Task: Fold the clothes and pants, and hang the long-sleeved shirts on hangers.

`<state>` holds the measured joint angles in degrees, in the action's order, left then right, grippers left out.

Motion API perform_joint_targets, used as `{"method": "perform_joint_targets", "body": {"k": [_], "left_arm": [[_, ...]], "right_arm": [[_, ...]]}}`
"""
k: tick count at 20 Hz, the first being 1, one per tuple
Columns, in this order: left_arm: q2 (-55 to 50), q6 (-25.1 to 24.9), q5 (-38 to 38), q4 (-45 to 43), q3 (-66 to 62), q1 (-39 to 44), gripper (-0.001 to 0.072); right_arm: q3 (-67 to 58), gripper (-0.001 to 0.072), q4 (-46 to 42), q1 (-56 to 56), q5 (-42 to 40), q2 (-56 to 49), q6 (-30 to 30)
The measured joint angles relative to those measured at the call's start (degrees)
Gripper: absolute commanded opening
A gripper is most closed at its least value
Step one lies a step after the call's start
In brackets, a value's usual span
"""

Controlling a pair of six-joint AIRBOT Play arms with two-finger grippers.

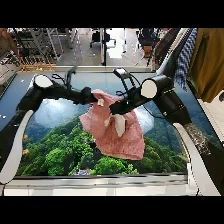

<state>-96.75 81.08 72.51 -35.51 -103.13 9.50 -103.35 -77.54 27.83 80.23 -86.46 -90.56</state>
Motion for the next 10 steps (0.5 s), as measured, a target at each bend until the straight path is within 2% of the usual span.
{"method": "perform_joint_targets", "body": {"k": [2, 5, 7, 8, 10], "left_arm": [[1.18, -0.24, -0.15, 0.50, 0.00, -2.34, 0.0015], [2.67, -0.46, 0.68, 1.25, 0.00, -5.22, 0.0015], [3.19, -0.46, 0.76, 1.07, 0.00, -6.27, 0.0015], [3.37, -0.46, 0.24, 0.96, 0.00, -6.71, 0.0015], [3.54, -0.46, 0.02, 0.81, 0.00, -7.10, 0.0015]], "right_arm": [[1.40, 0.0023, -1.40, 0.00, 0.00, 0.00, -0.39], [2.29, 0.0024, -3.39, 0.04, -1.05, 0.00, -0.98], [2.19, 0.0151, -4.61, 0.04, -0.46, 0.00, -1.36], [1.92, 0.0182, -5.60, 0.00, 1.51, 0.00, -1.49], [1.03, 0.0166, -6.23, -0.04, 2.32, 0.04, -1.51]]}}
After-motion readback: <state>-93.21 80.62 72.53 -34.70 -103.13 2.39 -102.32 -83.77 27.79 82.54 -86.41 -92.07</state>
